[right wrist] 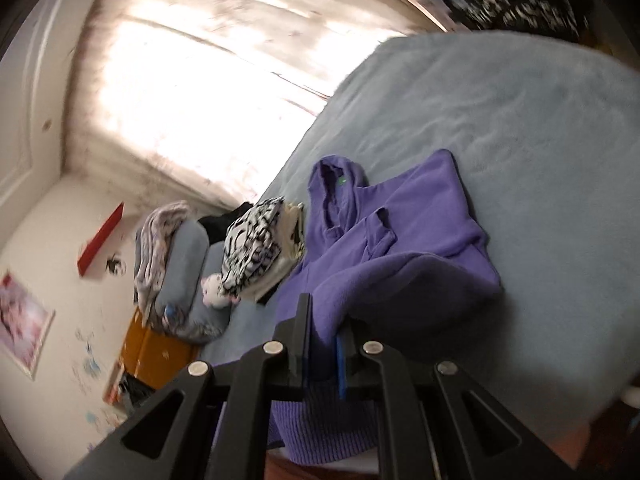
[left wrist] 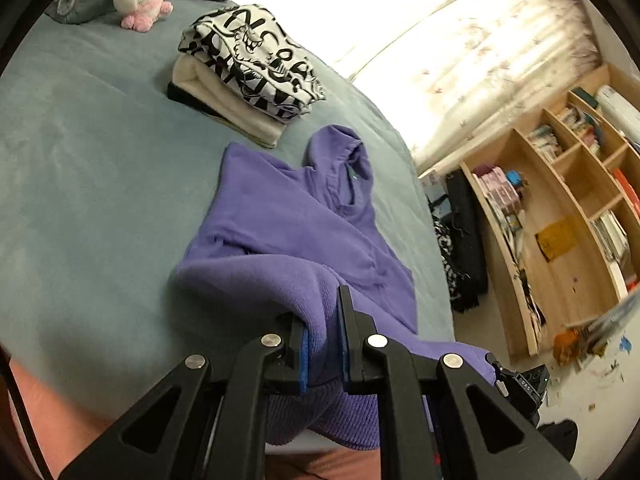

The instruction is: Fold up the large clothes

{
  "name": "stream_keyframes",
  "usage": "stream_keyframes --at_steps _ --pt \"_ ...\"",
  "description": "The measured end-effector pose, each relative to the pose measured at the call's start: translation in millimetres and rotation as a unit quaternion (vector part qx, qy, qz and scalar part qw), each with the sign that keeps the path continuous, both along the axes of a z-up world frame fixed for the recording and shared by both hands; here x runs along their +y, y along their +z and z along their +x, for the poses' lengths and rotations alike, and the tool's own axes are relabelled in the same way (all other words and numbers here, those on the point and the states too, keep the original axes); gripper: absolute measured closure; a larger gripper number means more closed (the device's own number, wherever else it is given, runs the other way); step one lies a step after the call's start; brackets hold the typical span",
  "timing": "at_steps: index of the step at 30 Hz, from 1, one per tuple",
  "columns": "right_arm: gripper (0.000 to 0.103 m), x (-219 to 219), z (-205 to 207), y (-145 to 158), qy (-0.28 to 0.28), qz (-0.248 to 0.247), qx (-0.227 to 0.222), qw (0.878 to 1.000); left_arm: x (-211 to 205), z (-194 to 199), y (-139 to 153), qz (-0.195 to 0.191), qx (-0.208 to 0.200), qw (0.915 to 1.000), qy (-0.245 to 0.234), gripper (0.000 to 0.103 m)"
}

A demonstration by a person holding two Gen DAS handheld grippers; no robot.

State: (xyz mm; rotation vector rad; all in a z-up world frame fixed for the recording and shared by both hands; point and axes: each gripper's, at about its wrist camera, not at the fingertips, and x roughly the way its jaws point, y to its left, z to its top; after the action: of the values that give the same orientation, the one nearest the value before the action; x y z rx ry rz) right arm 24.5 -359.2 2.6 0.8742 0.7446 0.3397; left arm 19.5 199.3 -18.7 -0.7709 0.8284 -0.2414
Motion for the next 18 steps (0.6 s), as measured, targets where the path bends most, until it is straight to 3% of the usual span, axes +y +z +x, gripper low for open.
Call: stream_keyframes --at_steps 3,9,10,12,13,14,15,18 --pt "0.094 3.3 40.0 -11.0 -0.012 0.006 0.008 1.0 1.2 45.2 -9.7 0.003 0.005 0.9999 0.009 0.094" --pt "0.089 16.2 113.5 -30.0 -0.023 -0.043 0.048 0.998 1.0 129.8 -38.7 0.008 0.039 0.9992 0.009 0.089" --pt "0.088 16.5 124.1 -36.5 -0.023 -0.045 0.06 0.997 1.7 138.3 -42.5 0.007 0.043 0.999 0.011 0.085" --pt "0.077 15.8 143.5 -50.0 -0.021 -0.049 0.086 0.995 5.8 158.4 -48.6 -0.002 0.041 0.999 0.015 0.052" --pt "0.072 14.4 149.6 -54.9 -0.021 -0.047 0.092 0.994 8.1 163.8 -49.9 -0.009 0.038 0.9991 0.018 0.042" --pt "0.063 13.7 150.9 -58.1 -0.021 -0.046 0.093 0.994 11.1 168.8 -50.9 -0.018 0.033 0.9991 0.02 0.026" --pt "0.055 12.7 155.5 -60.4 -0.023 -0.049 0.092 0.994 14.6 175.3 -51.7 -0.026 0.026 0.999 0.024 0.021" --pt "0.05 12.4 162.8 -61.1 -0.027 -0.062 0.08 0.995 15.5 191.5 -53.9 -0.017 0.023 0.9994 0.018 0.021"
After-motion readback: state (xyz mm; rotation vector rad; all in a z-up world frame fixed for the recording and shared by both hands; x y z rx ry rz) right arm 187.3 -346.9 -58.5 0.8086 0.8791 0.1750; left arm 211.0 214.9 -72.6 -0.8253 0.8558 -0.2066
